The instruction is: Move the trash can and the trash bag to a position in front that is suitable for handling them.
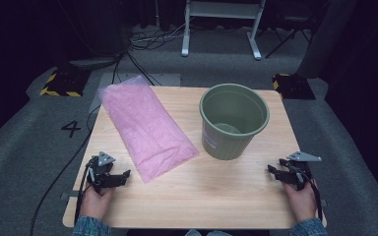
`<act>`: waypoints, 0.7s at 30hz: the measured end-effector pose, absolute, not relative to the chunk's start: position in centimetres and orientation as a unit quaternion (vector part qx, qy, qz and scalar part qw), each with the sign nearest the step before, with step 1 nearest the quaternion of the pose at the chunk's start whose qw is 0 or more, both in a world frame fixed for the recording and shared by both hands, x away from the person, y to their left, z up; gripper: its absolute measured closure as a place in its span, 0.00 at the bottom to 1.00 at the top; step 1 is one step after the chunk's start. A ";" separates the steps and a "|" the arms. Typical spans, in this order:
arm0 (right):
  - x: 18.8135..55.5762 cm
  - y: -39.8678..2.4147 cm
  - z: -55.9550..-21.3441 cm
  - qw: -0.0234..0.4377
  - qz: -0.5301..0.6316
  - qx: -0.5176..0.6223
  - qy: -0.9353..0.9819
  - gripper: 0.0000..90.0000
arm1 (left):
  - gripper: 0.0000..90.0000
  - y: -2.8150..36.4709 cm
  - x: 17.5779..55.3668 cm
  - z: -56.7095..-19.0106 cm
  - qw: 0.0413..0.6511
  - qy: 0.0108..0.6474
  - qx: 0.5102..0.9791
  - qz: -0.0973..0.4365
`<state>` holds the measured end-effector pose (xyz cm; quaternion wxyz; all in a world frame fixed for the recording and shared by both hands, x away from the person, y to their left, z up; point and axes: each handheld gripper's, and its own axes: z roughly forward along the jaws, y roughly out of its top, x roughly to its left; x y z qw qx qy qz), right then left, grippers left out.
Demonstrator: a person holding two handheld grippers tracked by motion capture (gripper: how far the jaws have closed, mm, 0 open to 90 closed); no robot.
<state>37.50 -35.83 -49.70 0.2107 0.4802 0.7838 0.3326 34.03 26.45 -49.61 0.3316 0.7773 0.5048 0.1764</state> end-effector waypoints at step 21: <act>38.1 -35.0 -40.9 0.228 0.378 0.424 0.791 0.50 | 0.37 25.5 33.6 -45.8 0.393 0.468 0.772 0.176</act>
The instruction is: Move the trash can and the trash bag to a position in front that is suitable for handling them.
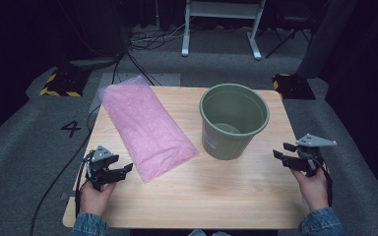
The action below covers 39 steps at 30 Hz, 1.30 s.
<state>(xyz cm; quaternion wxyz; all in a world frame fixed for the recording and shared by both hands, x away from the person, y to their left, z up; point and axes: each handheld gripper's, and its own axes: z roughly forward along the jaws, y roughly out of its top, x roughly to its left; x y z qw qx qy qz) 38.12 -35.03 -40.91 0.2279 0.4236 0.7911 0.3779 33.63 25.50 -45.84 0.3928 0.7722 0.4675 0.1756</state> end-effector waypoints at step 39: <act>49.2 -29.1 -34.1 0.211 0.383 0.380 0.815 0.54 | 0.35 26.5 33.0 -46.6 0.395 0.491 0.751 0.196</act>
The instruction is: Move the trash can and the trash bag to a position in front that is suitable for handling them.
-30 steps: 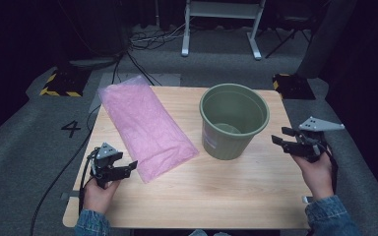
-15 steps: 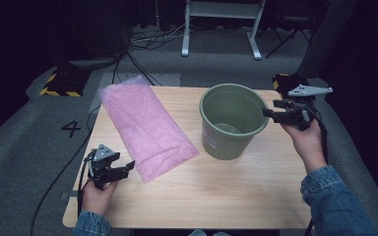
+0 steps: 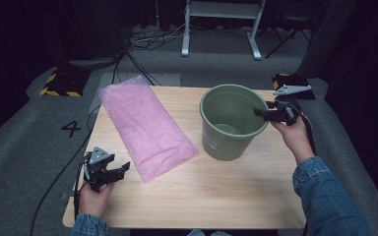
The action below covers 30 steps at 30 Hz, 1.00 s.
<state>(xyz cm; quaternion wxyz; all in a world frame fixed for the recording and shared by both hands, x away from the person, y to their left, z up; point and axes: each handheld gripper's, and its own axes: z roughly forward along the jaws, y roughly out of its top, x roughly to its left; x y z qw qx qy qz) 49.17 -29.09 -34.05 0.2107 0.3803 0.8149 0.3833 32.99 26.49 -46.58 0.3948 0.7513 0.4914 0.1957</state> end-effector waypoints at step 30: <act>35.5 -25.2 -34.7 0.134 0.426 0.316 0.837 0.48 | 0.37 24.0 32.3 -46.0 0.401 0.413 0.795 0.191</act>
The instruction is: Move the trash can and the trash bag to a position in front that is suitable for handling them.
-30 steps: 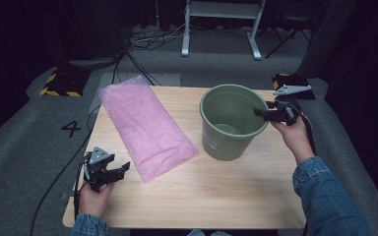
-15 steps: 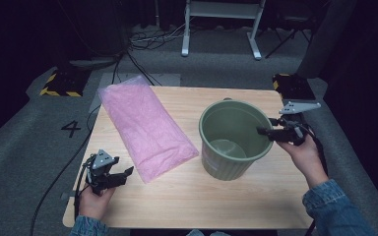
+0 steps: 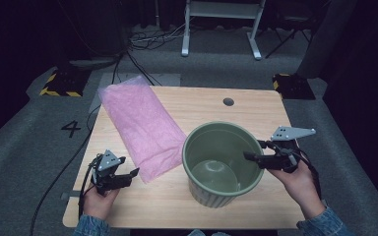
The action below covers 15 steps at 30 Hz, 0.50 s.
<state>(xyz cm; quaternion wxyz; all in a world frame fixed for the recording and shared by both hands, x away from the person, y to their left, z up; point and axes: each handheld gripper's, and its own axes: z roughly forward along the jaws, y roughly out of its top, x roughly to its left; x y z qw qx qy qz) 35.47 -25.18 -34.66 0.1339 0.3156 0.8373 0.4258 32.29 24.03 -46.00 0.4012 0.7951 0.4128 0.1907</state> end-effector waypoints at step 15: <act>32.2 -22.3 -34.8 0.097 0.442 0.266 0.851 0.46 | 0.36 23.3 32.7 -46.1 0.409 0.398 0.802 0.178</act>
